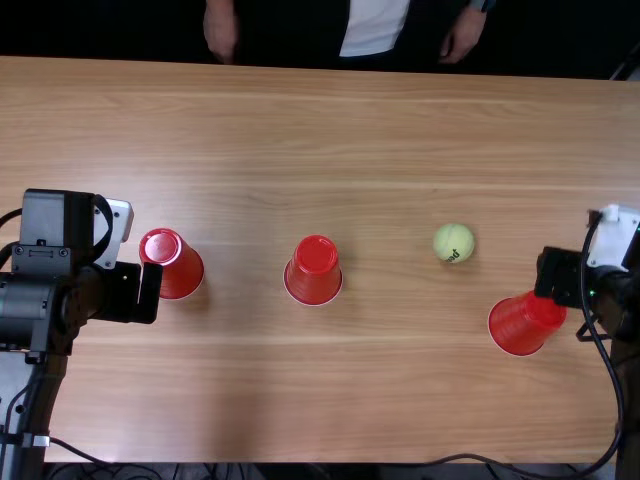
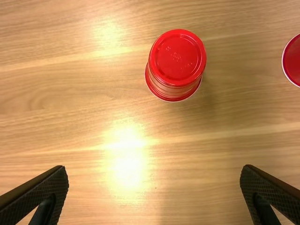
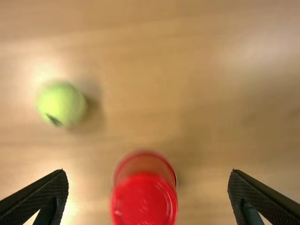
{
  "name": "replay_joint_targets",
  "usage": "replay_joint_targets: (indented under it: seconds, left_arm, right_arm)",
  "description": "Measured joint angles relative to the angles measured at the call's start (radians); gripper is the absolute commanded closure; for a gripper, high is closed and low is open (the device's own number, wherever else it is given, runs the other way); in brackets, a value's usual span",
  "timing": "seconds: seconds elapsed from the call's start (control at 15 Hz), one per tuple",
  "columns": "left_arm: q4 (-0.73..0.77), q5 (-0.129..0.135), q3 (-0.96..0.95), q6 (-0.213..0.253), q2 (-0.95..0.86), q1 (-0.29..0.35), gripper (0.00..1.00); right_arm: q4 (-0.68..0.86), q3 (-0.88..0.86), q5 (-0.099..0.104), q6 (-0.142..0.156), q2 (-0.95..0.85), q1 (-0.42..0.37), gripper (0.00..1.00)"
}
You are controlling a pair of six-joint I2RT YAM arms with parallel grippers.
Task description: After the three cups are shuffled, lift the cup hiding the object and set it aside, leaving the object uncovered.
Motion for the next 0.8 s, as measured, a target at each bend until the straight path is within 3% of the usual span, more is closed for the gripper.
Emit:
replay_joint_targets:
  seconds: [0.27, 0.47, 0.6, 0.8]
  left_arm:
    - [0.001, 0.0, 0.0, 0.0, -0.023, 0.0, 0.0]
    - [-0.005, 0.0, 0.0, 0.0, -0.056, 0.0, 0.0]
    - [0.001, 0.0, -0.002, 0.0, -0.086, 0.0, 0.0]
    - [0.004, 0.001, -0.05, -0.01, -0.156, 0.0, 0.0]
  right_arm:
    - [-0.011, 0.041, 0.0, 0.005, -0.005, 0.232, 0.0]
    - [-0.014, 0.041, -0.002, 0.046, -0.005, 0.404, 0.0]
    - [-0.016, 0.04, -0.005, 0.068, -0.005, 0.454, 0.0]
    - [-0.053, 0.038, -0.005, 0.103, -0.038, 0.454, 0.0]
